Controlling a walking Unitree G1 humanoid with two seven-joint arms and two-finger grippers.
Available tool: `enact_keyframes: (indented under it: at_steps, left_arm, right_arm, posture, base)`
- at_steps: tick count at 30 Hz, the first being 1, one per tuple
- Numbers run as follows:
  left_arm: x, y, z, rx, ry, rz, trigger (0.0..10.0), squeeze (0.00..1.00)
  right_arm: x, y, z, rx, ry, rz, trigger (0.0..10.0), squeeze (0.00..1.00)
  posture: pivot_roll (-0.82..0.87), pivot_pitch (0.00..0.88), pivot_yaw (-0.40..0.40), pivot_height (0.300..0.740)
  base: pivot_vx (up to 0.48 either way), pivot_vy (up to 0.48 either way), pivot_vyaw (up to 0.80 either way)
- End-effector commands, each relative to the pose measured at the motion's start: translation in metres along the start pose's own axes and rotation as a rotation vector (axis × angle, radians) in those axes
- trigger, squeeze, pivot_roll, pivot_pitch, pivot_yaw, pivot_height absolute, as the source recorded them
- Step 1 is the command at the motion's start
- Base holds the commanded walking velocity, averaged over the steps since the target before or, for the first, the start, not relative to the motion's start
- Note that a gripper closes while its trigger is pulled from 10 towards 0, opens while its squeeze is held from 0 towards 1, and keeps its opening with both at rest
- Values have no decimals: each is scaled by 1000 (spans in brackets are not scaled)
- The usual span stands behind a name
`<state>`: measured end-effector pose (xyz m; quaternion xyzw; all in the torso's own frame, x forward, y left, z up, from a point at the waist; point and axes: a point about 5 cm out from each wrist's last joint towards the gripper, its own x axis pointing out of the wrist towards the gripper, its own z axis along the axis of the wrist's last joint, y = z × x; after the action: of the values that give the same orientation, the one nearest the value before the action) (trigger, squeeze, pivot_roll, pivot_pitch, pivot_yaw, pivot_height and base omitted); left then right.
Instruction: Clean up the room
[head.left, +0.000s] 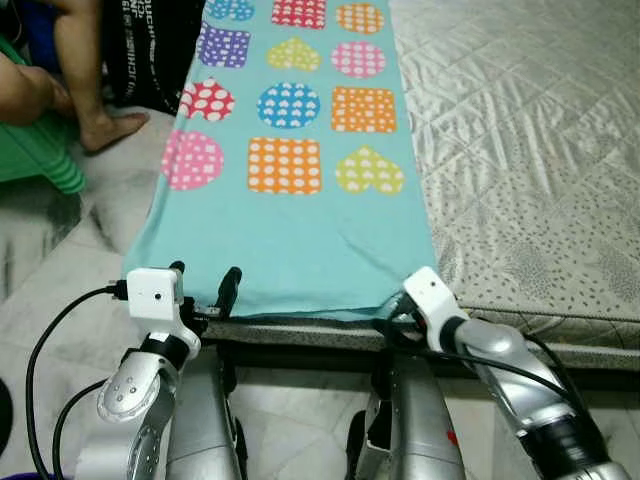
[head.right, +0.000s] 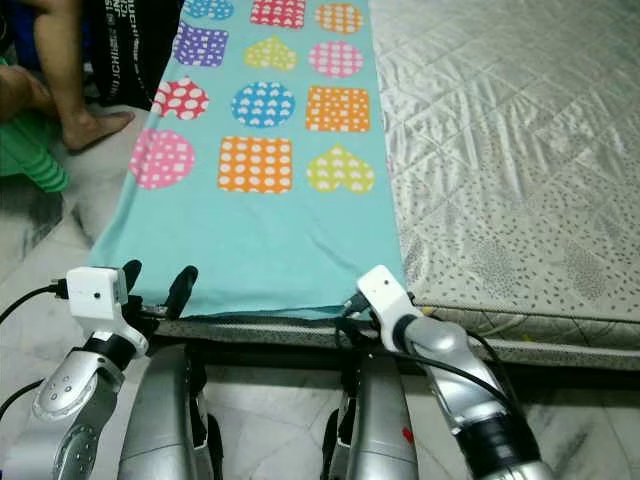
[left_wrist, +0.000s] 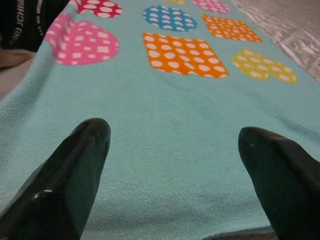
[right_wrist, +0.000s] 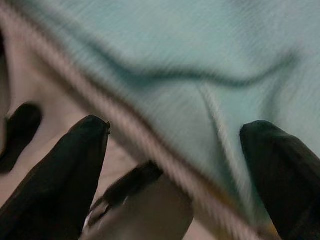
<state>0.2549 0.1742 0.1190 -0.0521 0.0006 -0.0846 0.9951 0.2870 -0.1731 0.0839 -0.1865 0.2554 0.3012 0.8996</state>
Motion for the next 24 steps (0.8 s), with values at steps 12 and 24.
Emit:
enact_keyframes:
  at_steps: [12, 24]
  left_arm:
    - [0, 2, -3, 8, 12, -4, 10000, 0]
    - [0, 3, -2, 9, 5, 2, 10000, 0]
  right_arm:
    - [-14, -24, 10, -55, -9, -47, 10000, 0]
    - [-10, -29, 33, -8, -184, -140, 10000, 0]
  posture:
    - [119, 254, -55, 545]
    - [121, 253, -53, 545]
  base:
    - [0, 0, 0]
    - [0, 0, 0]
